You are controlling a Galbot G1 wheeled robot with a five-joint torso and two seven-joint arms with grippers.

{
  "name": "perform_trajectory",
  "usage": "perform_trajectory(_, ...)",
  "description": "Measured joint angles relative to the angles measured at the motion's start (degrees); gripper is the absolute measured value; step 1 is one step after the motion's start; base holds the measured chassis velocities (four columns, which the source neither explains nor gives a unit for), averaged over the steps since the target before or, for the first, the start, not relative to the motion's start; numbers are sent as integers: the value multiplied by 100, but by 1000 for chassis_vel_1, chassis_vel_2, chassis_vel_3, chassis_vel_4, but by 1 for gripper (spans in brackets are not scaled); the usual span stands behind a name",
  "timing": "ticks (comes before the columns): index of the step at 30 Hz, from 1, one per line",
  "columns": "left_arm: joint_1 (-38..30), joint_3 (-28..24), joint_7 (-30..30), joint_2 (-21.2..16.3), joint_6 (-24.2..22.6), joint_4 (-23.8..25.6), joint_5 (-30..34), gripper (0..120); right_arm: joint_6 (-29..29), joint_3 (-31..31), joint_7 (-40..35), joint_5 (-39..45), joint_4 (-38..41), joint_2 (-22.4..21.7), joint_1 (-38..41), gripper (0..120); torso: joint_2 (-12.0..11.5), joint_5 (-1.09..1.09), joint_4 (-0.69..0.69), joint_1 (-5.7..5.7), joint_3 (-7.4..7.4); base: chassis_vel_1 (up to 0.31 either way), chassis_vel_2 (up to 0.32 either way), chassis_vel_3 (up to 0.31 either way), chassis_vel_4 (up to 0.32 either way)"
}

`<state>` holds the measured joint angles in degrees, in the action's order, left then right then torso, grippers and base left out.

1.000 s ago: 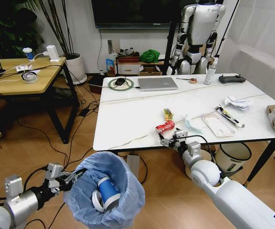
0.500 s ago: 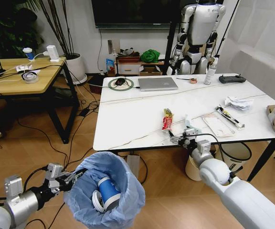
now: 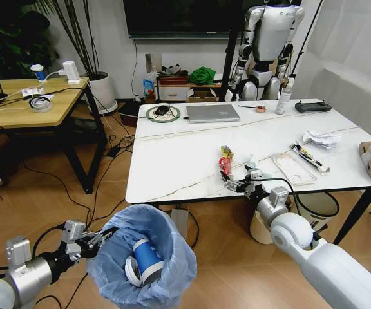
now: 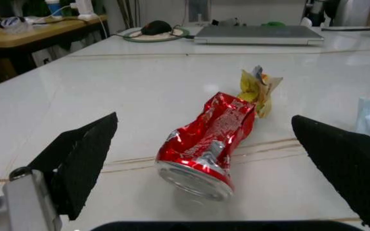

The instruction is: Pick up the trash bin and place the trash from the table into it.

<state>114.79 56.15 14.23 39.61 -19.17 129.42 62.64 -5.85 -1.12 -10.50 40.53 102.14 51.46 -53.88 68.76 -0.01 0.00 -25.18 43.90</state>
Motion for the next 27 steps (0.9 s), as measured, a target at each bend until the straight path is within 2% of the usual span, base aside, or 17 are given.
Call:
perform_trajectory(8,-16,23,-18,-6,-4,-44,37,0,-121,359,-474,-131,-467,335,357,100,0,0,1,0,0,0,0,0,0)
perform_trajectory(19,-44,26,-21,-27,-9,-102,65,0,-196,417,-504,-113,-651,386,427,100,0,1,0,0,0,0,0,0,0)
perform_trajectory(27,-40,26,-22,-29,-14,-108,74,0,-167,425,-424,-43,-671,376,402,71,0,1,0,0,0,0,0,0,0)
